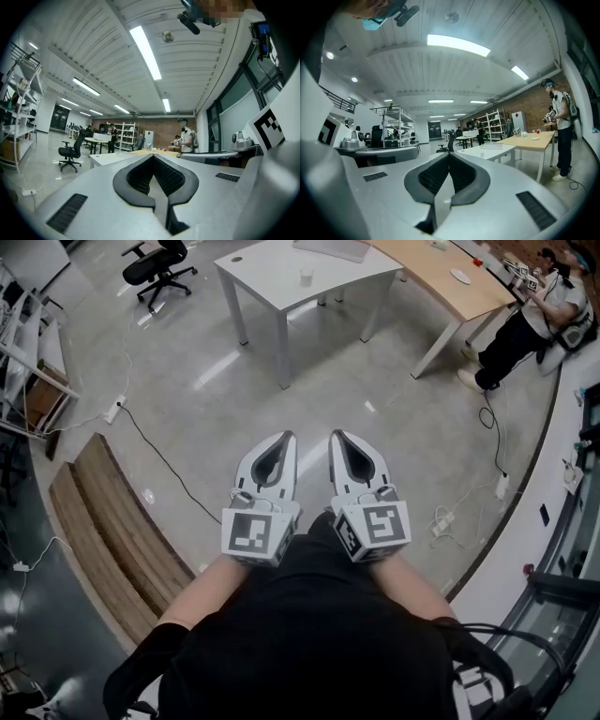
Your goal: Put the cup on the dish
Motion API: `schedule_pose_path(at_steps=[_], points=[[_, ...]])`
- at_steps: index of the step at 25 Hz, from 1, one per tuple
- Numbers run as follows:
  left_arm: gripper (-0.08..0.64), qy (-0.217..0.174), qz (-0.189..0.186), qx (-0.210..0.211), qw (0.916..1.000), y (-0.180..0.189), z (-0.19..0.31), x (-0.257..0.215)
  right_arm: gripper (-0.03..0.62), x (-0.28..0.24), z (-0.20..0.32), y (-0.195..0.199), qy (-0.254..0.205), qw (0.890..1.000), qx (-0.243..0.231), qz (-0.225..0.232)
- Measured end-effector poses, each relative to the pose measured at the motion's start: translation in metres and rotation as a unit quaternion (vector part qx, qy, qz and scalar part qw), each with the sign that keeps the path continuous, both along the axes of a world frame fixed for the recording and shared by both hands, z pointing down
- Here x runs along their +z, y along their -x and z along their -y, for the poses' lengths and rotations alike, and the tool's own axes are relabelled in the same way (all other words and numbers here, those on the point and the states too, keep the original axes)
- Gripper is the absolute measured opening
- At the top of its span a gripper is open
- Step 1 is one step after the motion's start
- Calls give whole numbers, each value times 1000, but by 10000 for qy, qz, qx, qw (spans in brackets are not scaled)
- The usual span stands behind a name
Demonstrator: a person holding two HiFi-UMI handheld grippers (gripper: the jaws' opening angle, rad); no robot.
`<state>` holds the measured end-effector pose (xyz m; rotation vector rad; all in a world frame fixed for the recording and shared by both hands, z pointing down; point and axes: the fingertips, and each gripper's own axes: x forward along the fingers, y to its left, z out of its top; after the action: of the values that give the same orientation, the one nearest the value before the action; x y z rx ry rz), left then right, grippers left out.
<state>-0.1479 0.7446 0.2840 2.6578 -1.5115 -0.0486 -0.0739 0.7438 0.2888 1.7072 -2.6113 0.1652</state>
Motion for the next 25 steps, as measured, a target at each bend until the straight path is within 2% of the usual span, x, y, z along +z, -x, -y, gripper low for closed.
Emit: schedule_pose_path(at_steps=[5, 9, 14, 18, 25], points=[[6, 183, 57, -167, 9997, 30, 7, 6, 14, 6, 8, 8, 85, 9997, 227, 12], [6, 231, 36, -234, 9995, 35, 22, 15, 14, 14, 27, 0, 122, 9993, 362, 32], [6, 378, 138, -245, 9989, 30, 53, 31, 14, 31, 60, 5, 265, 9995, 160, 43], [6, 411, 126, -280, 9987, 20, 89, 36, 14, 29, 96, 3, 180, 9998, 18, -58], [6, 460, 186, -327, 9982, 4, 164, 41, 14, 33, 172, -15, 220, 9997, 27, -61]])
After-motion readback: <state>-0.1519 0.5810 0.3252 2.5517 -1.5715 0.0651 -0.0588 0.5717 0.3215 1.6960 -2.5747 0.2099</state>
